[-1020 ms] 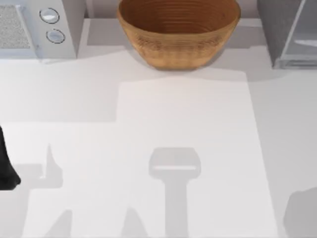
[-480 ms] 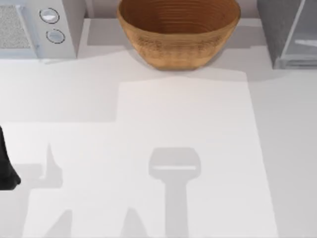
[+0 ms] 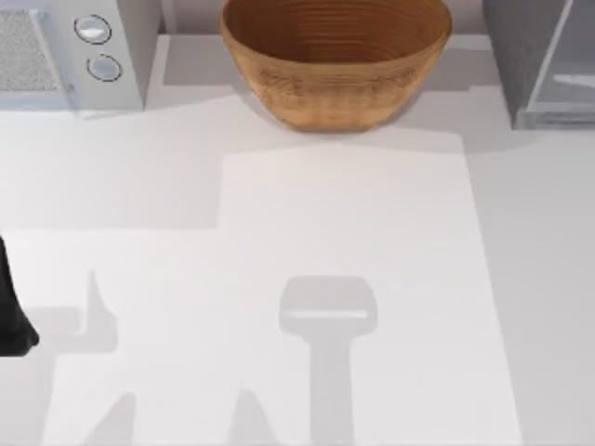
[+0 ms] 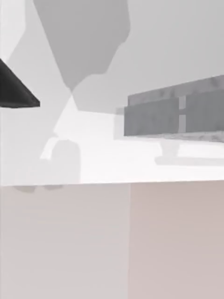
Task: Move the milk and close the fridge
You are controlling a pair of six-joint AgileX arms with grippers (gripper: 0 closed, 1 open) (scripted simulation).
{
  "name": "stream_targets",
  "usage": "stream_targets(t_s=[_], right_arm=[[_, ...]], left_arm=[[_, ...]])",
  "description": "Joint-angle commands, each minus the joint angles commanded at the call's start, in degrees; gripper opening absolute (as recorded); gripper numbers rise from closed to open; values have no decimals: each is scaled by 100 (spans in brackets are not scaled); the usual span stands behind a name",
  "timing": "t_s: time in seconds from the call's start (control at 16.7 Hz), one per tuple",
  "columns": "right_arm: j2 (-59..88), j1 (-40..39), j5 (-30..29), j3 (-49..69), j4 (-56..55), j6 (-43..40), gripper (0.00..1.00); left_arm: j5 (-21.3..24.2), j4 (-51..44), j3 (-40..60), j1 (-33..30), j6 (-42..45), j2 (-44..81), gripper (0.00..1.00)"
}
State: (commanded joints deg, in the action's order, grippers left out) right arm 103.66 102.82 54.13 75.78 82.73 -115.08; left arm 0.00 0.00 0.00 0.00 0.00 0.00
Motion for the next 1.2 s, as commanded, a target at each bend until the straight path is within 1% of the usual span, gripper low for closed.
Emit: stream_targets(t_s=[0.12, 0.24, 0.42, 0.54, 0.9, 1.02, 1.2], right_arm=[[4, -297, -67, 7, -301, 279, 100], [1, -752, -158, 19, -798, 706, 100], [-3, -1535, -281, 30, -1701, 1651, 100], [-10, -2008, -341, 30, -2432, 2565, 100], [36, -3393, -637, -22, -4896, 5938, 100], [72, -3937, -814, -67, -5607, 6789, 100], [108, -4656, -1056, -128, -6335, 7607, 100]], left_arm=[[0, 0, 0, 0, 0, 0, 100], [0, 0, 0, 0, 0, 0, 100], [0, 0, 0, 0, 0, 0, 100], [0, 0, 0, 0, 0, 0, 100], [0, 0, 0, 0, 0, 0, 100], [0, 0, 0, 0, 0, 0, 100], [0, 0, 0, 0, 0, 0, 100]])
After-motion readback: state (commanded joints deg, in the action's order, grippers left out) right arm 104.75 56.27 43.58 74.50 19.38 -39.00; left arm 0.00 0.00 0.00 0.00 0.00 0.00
